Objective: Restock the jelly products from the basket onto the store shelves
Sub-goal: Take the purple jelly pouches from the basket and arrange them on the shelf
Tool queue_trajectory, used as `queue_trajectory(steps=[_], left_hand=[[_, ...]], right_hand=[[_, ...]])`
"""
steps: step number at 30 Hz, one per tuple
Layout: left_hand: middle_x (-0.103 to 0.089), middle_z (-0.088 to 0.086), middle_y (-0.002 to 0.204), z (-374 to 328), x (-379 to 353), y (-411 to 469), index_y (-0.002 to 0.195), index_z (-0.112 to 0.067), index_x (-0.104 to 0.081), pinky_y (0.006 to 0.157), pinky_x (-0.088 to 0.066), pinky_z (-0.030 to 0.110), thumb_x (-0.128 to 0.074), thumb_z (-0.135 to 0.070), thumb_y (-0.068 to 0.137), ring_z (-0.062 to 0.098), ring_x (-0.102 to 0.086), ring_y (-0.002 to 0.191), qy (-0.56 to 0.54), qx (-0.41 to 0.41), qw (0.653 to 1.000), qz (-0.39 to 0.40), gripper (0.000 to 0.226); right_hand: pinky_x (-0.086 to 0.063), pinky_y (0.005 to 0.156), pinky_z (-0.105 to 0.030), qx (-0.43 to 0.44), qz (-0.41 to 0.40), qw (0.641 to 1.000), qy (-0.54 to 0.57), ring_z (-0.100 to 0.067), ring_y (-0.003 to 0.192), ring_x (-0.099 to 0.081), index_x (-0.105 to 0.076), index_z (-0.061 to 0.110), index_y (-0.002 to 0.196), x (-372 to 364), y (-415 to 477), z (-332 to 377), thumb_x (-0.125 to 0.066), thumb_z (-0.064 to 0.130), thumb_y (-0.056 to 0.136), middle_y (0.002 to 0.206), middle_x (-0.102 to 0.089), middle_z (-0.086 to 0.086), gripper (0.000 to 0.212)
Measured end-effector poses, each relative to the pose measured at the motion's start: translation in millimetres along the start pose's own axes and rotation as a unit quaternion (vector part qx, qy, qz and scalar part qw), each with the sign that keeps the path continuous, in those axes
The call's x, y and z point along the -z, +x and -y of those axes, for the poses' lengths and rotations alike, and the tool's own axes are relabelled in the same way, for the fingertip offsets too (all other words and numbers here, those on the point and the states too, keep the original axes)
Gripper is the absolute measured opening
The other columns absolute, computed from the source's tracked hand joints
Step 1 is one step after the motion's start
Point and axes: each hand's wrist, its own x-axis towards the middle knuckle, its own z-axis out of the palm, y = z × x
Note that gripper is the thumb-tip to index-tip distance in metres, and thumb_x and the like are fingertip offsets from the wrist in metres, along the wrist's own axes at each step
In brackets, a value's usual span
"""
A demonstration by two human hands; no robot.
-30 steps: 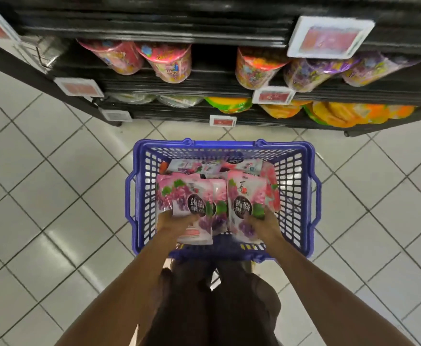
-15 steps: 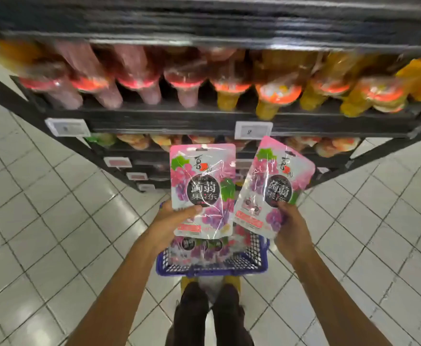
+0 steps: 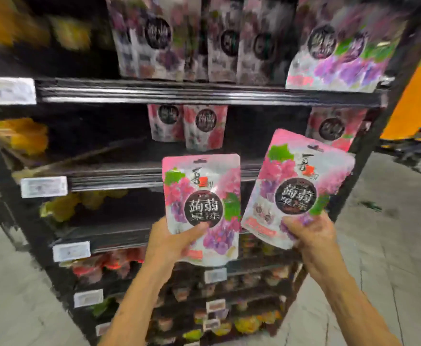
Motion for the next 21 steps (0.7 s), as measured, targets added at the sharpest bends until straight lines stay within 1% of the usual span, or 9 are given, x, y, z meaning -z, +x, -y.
queue_trajectory(steps=[2,4,7,9,12,15,17,19,21], left_hand=[[-0.078,0.006,0.086,-26.2,-7.2,1.3,0.087,-0.027,-0.078,0.051,-0.057,0.031,-0.087,-0.023,0.054,0.022,-0.075,0.073,0.004,-0.034,0.999,0.008,0.034],[-0.078,0.007,0.086,-48.9,-14.2,4.2,0.088,-0.025,-0.078,0.051,-0.057,0.03,-0.088,-0.025,0.053,0.023,-0.076,0.074,0.015,-0.057,0.998,0.019,0.036],[-0.078,0.008,0.082,-77.2,-25.5,12.7,0.087,-0.028,-0.078,0.05,-0.057,0.032,-0.092,-0.037,0.046,0.022,-0.076,0.07,0.02,-0.087,0.995,0.04,0.044],[-0.078,0.007,0.084,-91.1,-33.4,19.9,0.088,-0.029,-0.078,0.051,-0.058,0.032,-0.091,-0.042,0.042,0.023,-0.076,0.073,0.017,-0.108,0.993,0.045,0.05],[-0.078,0.006,0.086,-105.1,-43.7,31.7,0.089,-0.028,-0.077,0.053,-0.058,0.03,-0.091,-0.041,0.042,0.023,-0.076,0.075,0.018,-0.139,0.989,0.046,0.051],[-0.078,0.006,0.088,-112.2,-53.0,42.0,0.09,-0.028,-0.076,0.056,-0.059,0.03,-0.091,-0.043,0.044,0.024,-0.076,0.078,0.02,-0.154,0.987,0.043,0.051],[-0.078,0.006,0.089,-115.4,-59.4,47.5,0.091,-0.028,-0.075,0.057,-0.06,0.032,-0.092,-0.041,0.047,0.025,-0.076,0.08,0.017,-0.154,0.987,0.043,0.049],[-0.078,0.008,0.088,-118.7,-66.2,53.8,0.091,-0.026,-0.075,0.056,-0.059,0.032,-0.095,-0.033,0.053,0.026,-0.076,0.079,0.017,-0.152,0.987,0.047,0.044],[-0.078,0.007,0.087,-123.1,-73.9,60.4,0.093,-0.02,-0.075,0.055,-0.059,0.03,-0.092,-0.028,0.055,0.026,-0.076,0.078,0.019,-0.158,0.986,0.041,0.042]], right_hand=[[-0.055,0.059,-0.022,0.037,-0.007,0.999,-0.001,-0.01,0.061,-0.068,-0.07,0.02,0.077,0.2,3.2,29.6,-0.078,0.012,0.064,0.068,-0.072,0.0,0.017],[-0.055,0.058,-0.022,0.064,-0.01,0.998,-0.01,-0.01,0.061,-0.069,-0.073,0.026,0.072,0.7,5.8,54.0,-0.079,0.014,0.063,0.068,-0.073,-0.002,0.016],[-0.057,0.061,-0.025,0.092,-0.017,0.995,-0.042,-0.016,0.069,-0.073,-0.074,0.027,0.08,1.8,9.8,83.1,-0.086,0.024,0.054,0.079,-0.076,-0.007,0.029],[-0.059,0.063,-0.028,0.104,-0.027,0.993,-0.056,-0.021,0.075,-0.074,-0.074,0.027,0.085,1.1,14.1,99.0,-0.089,0.029,0.05,0.085,-0.077,-0.009,0.038],[-0.06,0.065,-0.03,0.124,-0.036,0.989,-0.076,-0.024,0.08,-0.075,-0.073,0.031,0.089,-0.1,24.4,116.5,-0.09,0.029,0.053,0.089,-0.077,-0.006,0.04],[-0.06,0.065,-0.025,0.149,-0.027,0.984,-0.095,-0.018,0.085,-0.075,-0.072,0.037,0.094,1.8,39.9,129.4,-0.088,0.031,0.06,0.094,-0.077,0.001,0.039],[-0.059,0.066,-0.024,0.16,-0.019,0.982,-0.1,-0.016,0.087,-0.075,-0.071,0.036,0.098,2.9,51.8,136.4,-0.088,0.033,0.061,0.097,-0.077,0.003,0.041],[-0.061,0.07,-0.031,0.163,-0.014,0.981,-0.099,-0.019,0.09,-0.075,-0.071,0.03,0.101,4.0,67.5,140.1,-0.088,0.032,0.061,0.099,-0.077,0.002,0.044],[-0.06,0.076,-0.039,0.165,-0.004,0.981,-0.104,-0.02,0.091,-0.074,-0.069,0.026,0.105,4.1,85.6,143.5,-0.089,0.027,0.064,0.1,-0.077,0.001,0.046]])
